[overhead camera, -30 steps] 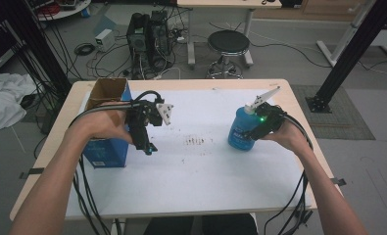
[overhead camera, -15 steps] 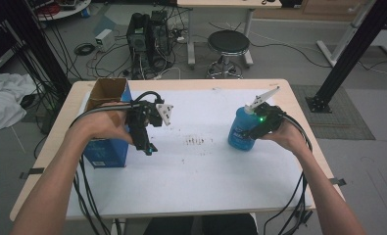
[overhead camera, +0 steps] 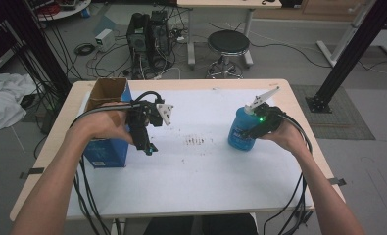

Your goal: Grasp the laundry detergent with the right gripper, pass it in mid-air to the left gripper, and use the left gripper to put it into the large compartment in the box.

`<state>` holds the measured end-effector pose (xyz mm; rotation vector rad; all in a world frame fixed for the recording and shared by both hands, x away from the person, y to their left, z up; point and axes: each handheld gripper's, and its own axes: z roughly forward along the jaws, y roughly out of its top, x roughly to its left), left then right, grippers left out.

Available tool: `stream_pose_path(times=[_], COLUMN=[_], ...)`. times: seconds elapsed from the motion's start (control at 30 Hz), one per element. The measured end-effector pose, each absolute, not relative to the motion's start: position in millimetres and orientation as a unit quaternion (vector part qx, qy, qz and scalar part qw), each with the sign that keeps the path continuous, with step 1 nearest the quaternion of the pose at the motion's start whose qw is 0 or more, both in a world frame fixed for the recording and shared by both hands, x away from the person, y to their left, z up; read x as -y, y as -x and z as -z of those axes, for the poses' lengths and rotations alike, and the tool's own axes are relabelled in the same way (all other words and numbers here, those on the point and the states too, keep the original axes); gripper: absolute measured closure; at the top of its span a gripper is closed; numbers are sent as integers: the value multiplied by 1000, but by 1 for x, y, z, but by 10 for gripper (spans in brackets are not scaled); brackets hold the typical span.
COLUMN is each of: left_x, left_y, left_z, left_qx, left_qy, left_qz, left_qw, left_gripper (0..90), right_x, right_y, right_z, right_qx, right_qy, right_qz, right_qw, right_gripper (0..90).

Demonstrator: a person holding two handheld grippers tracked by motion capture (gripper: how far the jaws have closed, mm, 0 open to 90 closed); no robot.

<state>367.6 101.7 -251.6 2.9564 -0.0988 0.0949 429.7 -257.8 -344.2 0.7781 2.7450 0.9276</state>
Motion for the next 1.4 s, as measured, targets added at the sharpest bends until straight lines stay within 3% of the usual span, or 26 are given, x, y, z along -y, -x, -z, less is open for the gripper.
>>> stream_pose_path(times=[0.87,1.4], left_x=[-99,-97], left_y=[-366,-369], left_z=[251,245], left_qx=[35,22], left_qy=[-994,-994], left_qz=[-35,-44], left_qw=[94,98], left_gripper=[176,176], right_x=[263,266], right_y=[-432,-430], right_z=[347,348], right_qx=[-906,-903], right_qy=[-260,-256], right_qz=[-325,-338], right_qw=[69,75], right_gripper=[402,435])
